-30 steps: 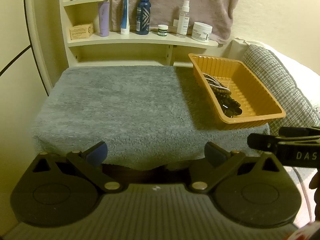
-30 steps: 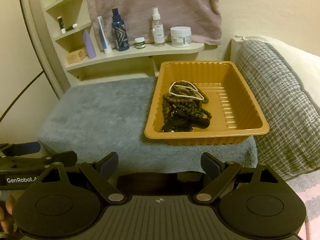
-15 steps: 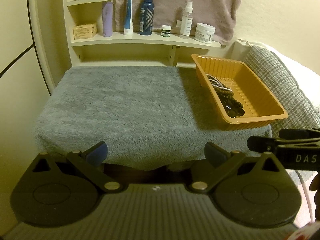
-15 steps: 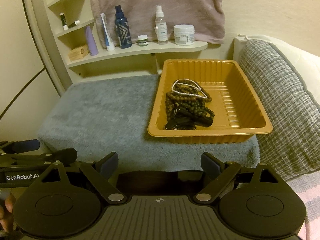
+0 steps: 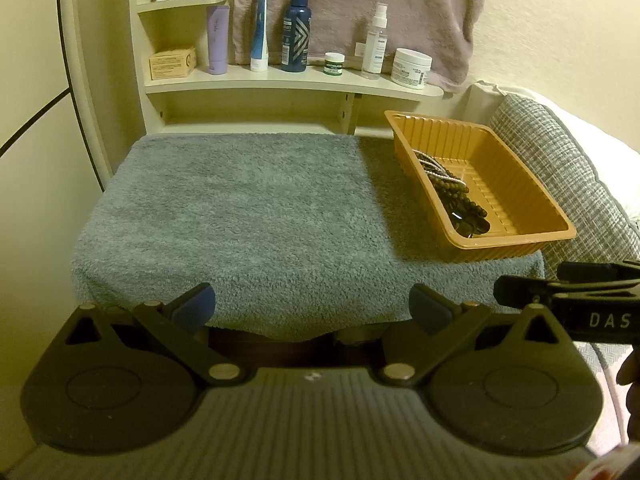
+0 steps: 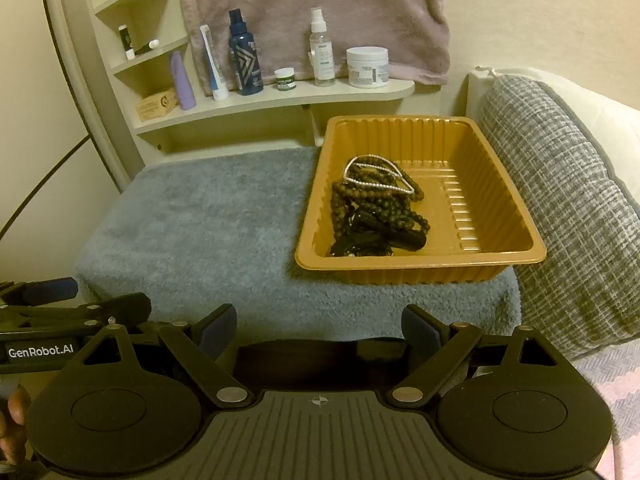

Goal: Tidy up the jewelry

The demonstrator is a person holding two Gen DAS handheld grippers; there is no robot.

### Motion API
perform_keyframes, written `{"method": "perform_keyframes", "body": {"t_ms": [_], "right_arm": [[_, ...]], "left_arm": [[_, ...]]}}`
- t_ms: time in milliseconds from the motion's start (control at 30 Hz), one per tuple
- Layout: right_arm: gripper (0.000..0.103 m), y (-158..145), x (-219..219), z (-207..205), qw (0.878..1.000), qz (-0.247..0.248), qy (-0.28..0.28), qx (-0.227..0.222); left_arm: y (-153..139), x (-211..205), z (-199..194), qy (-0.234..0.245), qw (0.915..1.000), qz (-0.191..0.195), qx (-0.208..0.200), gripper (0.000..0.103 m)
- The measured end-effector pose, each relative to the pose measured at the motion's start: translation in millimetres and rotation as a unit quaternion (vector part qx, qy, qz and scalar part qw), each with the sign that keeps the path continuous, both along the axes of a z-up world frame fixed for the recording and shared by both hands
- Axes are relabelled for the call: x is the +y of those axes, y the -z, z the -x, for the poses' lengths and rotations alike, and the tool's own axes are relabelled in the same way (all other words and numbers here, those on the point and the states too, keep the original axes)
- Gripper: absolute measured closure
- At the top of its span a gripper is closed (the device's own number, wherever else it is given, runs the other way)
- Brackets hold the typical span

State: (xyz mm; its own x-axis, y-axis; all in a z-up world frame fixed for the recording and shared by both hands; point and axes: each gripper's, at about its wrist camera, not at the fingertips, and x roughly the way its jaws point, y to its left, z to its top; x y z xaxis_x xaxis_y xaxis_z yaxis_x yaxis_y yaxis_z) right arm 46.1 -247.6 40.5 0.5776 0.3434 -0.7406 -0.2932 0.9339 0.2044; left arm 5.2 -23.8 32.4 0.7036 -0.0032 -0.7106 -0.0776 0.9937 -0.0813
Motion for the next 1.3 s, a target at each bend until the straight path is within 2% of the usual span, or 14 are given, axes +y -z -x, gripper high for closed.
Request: {"method": "perform_keyframes", "body": {"t_ms": [1033,1300], "right_arm": [[0.014,1.1,-1.2,0.0,1.000,0.000,0.001,0.001],[0.014,1.5,-1.4,0.3,1.000,-0.001,0.001,0.000]], "left_arm": [[0.5,0.4,0.6,0.000,1.0000,0.001,-0.001,0.001],[-1.4,3.2,2.5,-0.003,0.9999,0.013,-0.010,0.000]]}}
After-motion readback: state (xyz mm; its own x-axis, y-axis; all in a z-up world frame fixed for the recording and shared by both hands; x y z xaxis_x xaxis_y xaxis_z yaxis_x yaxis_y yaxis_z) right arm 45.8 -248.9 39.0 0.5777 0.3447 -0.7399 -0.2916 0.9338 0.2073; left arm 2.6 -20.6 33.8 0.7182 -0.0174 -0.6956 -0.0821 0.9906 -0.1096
